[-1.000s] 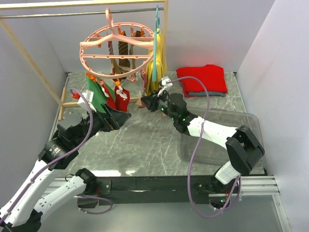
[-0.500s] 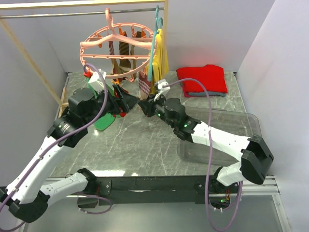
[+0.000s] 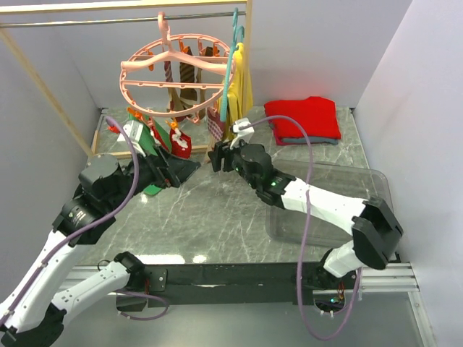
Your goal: Remove the socks clipped to the hanger
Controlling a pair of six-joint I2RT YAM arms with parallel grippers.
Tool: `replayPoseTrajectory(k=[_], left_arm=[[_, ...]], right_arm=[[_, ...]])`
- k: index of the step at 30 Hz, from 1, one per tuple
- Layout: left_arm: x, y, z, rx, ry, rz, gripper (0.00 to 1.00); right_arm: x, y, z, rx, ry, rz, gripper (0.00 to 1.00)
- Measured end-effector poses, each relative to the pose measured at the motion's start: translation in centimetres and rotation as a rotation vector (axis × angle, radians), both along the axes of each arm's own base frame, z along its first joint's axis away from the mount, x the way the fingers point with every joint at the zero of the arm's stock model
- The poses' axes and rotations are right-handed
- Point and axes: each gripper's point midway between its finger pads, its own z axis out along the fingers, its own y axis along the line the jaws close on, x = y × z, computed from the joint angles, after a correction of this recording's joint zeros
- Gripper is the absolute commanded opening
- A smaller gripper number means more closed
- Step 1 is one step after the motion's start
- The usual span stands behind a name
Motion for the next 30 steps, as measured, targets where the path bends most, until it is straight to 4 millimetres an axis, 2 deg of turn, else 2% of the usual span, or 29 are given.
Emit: replayPoseTrajectory(k=[6,8,9,10,11,13,15,19,25,30], left_arm=[[-0.9,0.4,-1.0,0.005,0.014,-0.012,0.95],[-1.1,0.5,-1.2,0.013,0.016,-0.012,0.95],[-1.3,0.7,-1.3,0.019,0.018,-0.012,0.95],[-1.4,0.7,-1.5,0.026,0.022,-0.012,0.95],[-1.5,1.0,-1.7,0.036,0.024,-0.009,0.95],[-1.8,1.4,-2.0,0.054,0.025,-0.005,0.95],[-2.2,1.8,-1.9,0.068,0.026,0.0,0.95],[-2.8,2.5,-1.0,0.068,0.008,0.013,0.94],[-3.0,2.7,-0.8,0.083,0.019,0.011,0.94],[-2.4,2.3,-0.6,0.095,0.033,0.013,0.93]], right_arm=[[2.5,0.5,-2.6,-0.061,0.025,-0.024,0.64],[3.0,0.7,-3.0,-0.075,0.02,-0.024,0.59],[3.2,0.9,-3.1,-0.081,0.013,-0.018,0.54],[3.5,1.2,-3.0,-0.084,0.006,-0.014,0.39],[3.7,1.5,-2.9,-0.086,-0.001,-0.01,0.31],[4.1,2.1,-2.7,-0.089,-0.011,0.002,0.18],[4.2,2.8,-2.3,-0.077,-0.014,0.012,0.09],[3.2,3.9,-2.0,-0.058,-0.013,0.024,0.0],[-0.2,6.0,-2.4,-0.022,0.017,0.056,0.0],[-3.1,6.1,-2.1,0.001,0.051,0.072,0.0]])
